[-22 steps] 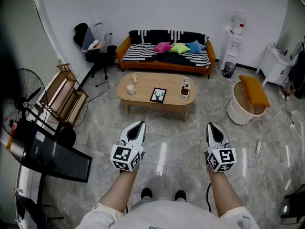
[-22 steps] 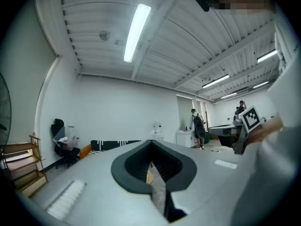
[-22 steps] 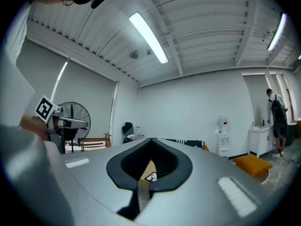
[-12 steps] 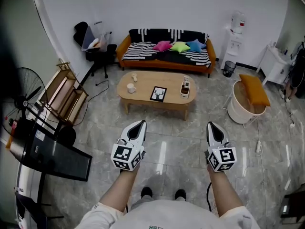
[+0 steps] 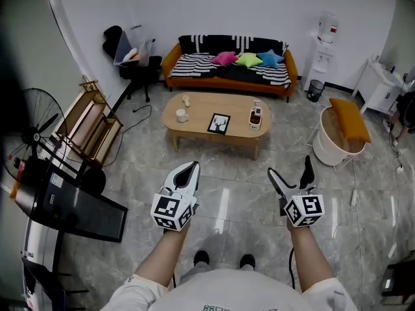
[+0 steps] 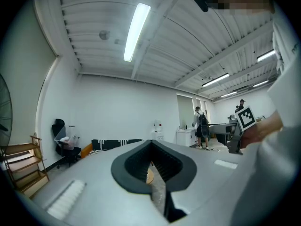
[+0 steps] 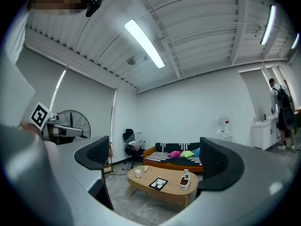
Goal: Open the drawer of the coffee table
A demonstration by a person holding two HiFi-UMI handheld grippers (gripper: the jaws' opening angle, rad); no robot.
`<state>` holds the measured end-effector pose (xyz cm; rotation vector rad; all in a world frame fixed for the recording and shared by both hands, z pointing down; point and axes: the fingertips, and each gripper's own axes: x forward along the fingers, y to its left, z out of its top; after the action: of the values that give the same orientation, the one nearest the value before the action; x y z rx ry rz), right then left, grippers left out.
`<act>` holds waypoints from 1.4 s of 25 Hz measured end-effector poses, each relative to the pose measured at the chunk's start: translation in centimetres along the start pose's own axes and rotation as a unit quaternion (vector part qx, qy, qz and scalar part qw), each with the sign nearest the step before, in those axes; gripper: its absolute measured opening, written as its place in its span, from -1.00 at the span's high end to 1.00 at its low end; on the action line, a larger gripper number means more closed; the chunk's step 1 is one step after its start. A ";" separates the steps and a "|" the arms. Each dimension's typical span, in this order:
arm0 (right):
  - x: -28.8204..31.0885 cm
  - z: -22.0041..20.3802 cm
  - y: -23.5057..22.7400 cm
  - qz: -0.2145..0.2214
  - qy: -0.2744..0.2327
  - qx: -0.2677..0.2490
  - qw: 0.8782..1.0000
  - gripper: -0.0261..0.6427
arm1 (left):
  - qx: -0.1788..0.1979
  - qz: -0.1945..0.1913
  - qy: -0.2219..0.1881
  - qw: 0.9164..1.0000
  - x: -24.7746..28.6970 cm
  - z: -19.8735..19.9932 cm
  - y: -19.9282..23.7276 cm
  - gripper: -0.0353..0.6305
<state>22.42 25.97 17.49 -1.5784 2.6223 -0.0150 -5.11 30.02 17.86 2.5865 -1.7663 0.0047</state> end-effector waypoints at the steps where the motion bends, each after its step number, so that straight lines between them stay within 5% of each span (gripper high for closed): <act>1: 0.1 -0.1 0.1 0.002 0.002 0.000 1.000 -0.84 | 0.000 0.001 0.000 1.000 -0.1 0.0 0.1 0.90; 9: 1.3 -1.6 1.5 0.012 0.018 0.002 1.000 -0.84 | -0.003 0.008 -0.006 1.000 -1.3 -0.9 1.9 0.90; 23: 5.1 -3.4 8.4 -0.035 0.033 -0.004 0.999 -0.84 | -0.008 -0.049 0.000 0.999 -0.3 -2.4 11.0 0.90; 35: 11.2 -5.4 2.9 -0.026 0.036 0.008 0.999 -0.84 | 0.000 -0.046 0.013 0.999 7.6 -3.6 12.8 0.90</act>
<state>14.24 17.27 22.04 -1.6702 2.6273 -0.0995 -14.24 18.29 21.61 2.6520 -1.6380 0.0378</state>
